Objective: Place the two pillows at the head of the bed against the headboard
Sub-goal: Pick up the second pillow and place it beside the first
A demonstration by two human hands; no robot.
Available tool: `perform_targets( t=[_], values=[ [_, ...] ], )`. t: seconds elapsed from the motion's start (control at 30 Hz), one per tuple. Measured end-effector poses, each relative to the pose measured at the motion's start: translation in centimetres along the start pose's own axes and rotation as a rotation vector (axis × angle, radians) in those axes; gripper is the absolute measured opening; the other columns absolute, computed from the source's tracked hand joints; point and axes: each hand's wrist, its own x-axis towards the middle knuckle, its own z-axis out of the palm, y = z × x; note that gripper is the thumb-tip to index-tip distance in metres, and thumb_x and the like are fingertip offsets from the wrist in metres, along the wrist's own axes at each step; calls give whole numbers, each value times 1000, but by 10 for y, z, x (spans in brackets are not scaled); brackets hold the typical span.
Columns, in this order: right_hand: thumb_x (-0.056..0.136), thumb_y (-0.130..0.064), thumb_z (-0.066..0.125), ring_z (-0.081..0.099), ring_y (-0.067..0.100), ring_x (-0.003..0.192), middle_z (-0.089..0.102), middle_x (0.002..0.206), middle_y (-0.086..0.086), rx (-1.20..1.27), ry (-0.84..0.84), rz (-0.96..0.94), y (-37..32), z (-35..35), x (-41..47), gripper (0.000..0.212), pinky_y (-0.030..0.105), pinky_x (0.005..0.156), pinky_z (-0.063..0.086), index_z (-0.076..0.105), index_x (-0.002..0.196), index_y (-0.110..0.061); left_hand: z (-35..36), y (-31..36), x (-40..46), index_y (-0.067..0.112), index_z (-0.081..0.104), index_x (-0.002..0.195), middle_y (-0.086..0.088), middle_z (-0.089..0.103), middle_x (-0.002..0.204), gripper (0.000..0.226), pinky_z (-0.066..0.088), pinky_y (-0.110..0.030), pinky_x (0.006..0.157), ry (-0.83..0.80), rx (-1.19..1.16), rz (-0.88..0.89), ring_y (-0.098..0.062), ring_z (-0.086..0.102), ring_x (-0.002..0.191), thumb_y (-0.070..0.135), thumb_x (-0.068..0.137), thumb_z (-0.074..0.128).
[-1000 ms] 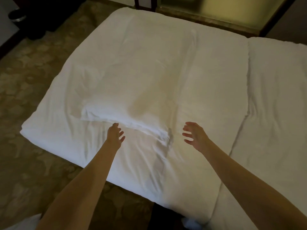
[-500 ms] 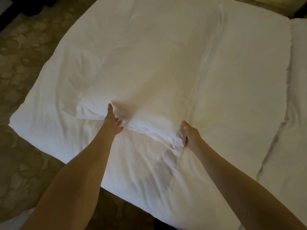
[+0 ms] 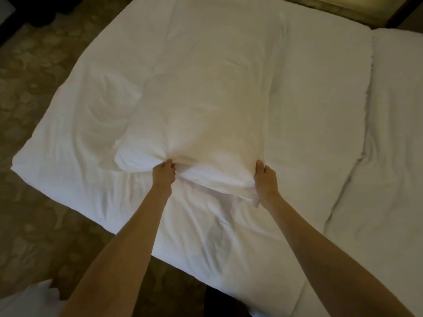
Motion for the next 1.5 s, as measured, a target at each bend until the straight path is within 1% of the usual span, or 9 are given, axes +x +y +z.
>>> perform_targets(
  t=[0.1,0.23,0.53,0.7,0.87,1.03,1.17,1.33,1.5],
  values=[
    [100,-33,33,58,33,83,62,89,23,-116,25,-102,10,-52,-9,46,37,72,44,61,92,3,14,-22,-49,11,55,60,-1,48,53,34,28,-23,46,-8,96,21,-14,35,46,17,92,48],
    [99,-35,33,46,24,61,50,61,6,-225,30,-144,41,-115,-34,46,29,54,32,46,62,-12,26,-69,-116,11,54,60,-3,46,58,35,30,-25,49,-49,181,7,-15,37,51,19,93,47],
    [100,-37,31,58,32,84,63,92,19,-329,-83,-34,169,-198,-129,49,35,75,44,62,100,0,11,-196,-248,13,54,61,-3,49,62,39,34,-29,59,-19,313,-45,-15,40,56,24,97,41],
    [100,-37,30,54,30,83,58,89,13,-338,-98,-14,187,-216,-146,47,38,78,44,59,99,-1,8,-223,-280,9,56,67,-2,49,64,37,34,-26,56,2,383,10,-16,43,62,20,98,39],
    [93,-20,39,50,28,75,52,76,11,-410,-73,51,177,-211,-138,25,34,66,36,45,72,-8,7,-209,-279,3,63,95,-8,58,83,32,38,-29,63,85,438,125,-20,48,69,13,98,33],
    [94,-17,44,56,38,105,56,116,24,-413,4,129,146,-196,-109,29,47,93,46,57,109,3,7,-157,-237,8,62,96,-10,62,91,26,41,-26,61,117,349,272,-20,52,72,14,96,37],
    [94,-22,46,49,36,121,49,131,21,-388,19,139,98,-174,-72,36,50,103,39,53,125,-5,11,-102,-171,8,59,108,-18,56,113,28,47,-42,85,179,522,378,-31,55,93,17,98,34],
    [94,-23,45,50,33,118,52,128,17,-306,140,115,39,-130,-24,36,46,102,39,52,126,-10,27,-46,-86,14,51,127,-19,42,135,38,33,-48,99,280,758,233,-38,40,121,26,98,30],
    [94,-40,43,44,38,126,46,139,19,-216,92,215,18,-111,32,53,49,106,35,38,138,-11,42,-13,-25,21,33,144,-15,34,148,48,26,-50,106,145,839,133,-39,35,128,34,99,21]
  ],
)
